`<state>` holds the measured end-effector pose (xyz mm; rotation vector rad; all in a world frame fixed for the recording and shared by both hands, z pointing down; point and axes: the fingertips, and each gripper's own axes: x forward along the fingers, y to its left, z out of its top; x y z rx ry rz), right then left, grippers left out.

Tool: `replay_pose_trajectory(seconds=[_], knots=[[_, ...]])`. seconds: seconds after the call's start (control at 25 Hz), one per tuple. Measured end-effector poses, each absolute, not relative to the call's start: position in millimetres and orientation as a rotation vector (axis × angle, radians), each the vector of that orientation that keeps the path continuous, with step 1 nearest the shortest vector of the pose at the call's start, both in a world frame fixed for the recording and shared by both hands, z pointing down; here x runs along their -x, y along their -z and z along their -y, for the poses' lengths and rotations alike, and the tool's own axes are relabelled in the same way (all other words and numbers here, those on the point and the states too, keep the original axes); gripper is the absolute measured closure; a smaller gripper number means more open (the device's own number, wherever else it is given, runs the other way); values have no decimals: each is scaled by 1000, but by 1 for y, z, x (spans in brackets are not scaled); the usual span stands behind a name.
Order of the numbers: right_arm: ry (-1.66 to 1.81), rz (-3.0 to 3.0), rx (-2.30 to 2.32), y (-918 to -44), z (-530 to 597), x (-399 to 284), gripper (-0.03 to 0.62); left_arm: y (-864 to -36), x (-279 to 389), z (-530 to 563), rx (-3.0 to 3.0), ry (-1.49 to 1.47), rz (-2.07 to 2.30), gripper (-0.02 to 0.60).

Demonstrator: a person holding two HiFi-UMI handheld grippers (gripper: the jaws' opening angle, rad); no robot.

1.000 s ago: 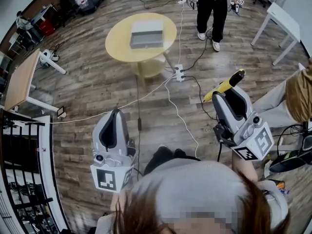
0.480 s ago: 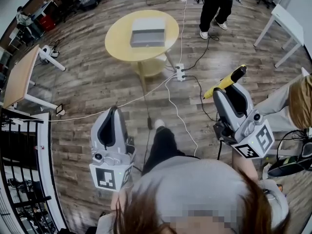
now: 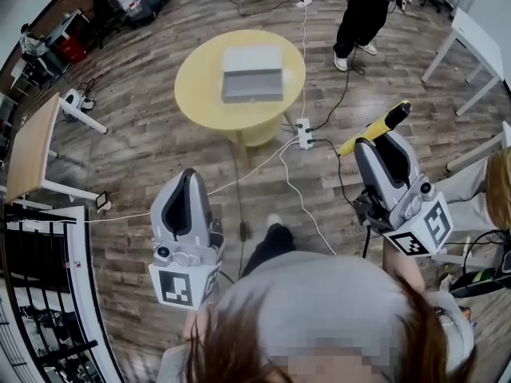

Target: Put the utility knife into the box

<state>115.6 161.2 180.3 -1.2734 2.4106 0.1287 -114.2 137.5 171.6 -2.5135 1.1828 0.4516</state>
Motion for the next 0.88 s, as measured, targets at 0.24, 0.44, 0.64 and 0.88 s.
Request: replay_pose_trajectory(seconds=[0.24, 0.44, 0.64, 0.88], knots=[[-128, -2384, 1304, -183, -96, -103, 475, -171, 122, -64, 2542, -456, -1131, 578], [-122, -2363, 1321, -188, -58, -97, 476, -177, 126, -20, 2565, -441, -1100, 577], [-70, -2382, 1320, -197, -26, -92, 476, -186, 131, 12, 2578, -437, -1126, 578], [-60, -2391, 1299, -199, 34, -98, 476, -188, 130, 65, 2563, -429, -1167, 577]])
